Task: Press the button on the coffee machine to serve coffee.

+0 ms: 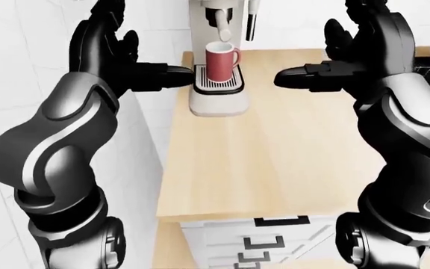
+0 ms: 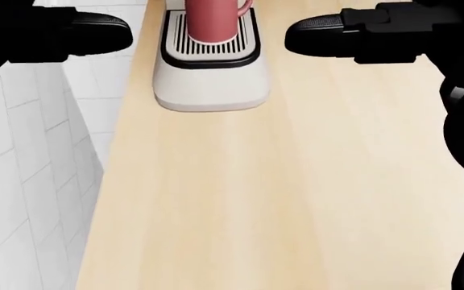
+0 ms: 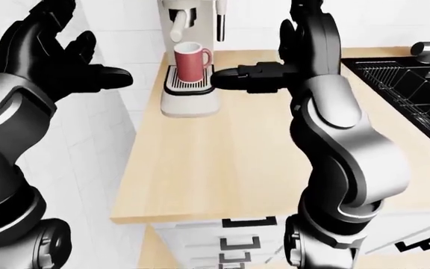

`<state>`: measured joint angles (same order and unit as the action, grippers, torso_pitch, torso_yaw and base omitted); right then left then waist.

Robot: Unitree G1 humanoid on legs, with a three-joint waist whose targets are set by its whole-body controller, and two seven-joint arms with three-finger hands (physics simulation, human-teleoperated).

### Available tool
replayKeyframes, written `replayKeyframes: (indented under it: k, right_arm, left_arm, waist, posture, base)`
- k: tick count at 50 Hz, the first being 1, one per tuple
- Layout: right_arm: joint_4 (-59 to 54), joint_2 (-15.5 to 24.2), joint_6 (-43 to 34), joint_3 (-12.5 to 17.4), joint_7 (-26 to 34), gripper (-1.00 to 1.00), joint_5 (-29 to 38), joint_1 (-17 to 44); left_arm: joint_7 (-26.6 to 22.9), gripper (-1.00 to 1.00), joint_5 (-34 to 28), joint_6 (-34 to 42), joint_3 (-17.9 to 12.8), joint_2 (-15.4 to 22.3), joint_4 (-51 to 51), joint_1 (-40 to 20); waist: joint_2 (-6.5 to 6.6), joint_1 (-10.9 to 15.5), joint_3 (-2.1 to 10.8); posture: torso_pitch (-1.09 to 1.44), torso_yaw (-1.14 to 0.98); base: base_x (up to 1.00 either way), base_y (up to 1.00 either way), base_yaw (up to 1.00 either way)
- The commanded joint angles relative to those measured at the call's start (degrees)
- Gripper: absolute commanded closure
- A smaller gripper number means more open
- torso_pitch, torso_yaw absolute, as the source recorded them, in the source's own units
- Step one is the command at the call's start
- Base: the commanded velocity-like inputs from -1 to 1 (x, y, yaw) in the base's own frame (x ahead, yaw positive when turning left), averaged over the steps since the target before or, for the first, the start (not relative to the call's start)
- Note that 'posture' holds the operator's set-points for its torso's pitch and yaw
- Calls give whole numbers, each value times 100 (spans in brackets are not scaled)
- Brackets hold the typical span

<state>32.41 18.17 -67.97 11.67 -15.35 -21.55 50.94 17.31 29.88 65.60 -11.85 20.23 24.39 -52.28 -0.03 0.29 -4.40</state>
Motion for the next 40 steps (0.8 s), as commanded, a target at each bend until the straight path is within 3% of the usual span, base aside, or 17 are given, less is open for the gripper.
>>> replayKeyframes:
  k: [1,16,18,23,40]
  right_arm:
    - [174,57,205,43,-5,-100,11,208]
    - [179,59,185,41,-30,-100,-33,232]
    - [178,67,183,28,-19,-100,-34,225]
    - [181,65,186,32,-10,-100,-35,220]
    - [187,55,190,42,15,-100,-61,228]
  left_arm:
    - [4,-100,-20,-265,-107,84,216,-232]
    - [59,-100,-15,-283,-129,88,174,-246]
    - [132,-100,141,-273,-257,-19,179,-281]
    - [189,-100,210,-338,-170,75,150,-242]
    - [246,-100,341,-380,-134,100,153,-210]
  waist:
    - [-10,13,228]
    - [20,-14,255]
    - [19,-14,248]
    - [17,-12,240]
    - [24,9,539]
  posture:
    - [0,0]
    - [0,0]
    - [0,0]
    - [0,0]
    - [-11,0]
  base:
    - [0,0,0]
    - [0,0,0]
    - [0,0,0]
    - [0,0,0]
    - [0,0,0]
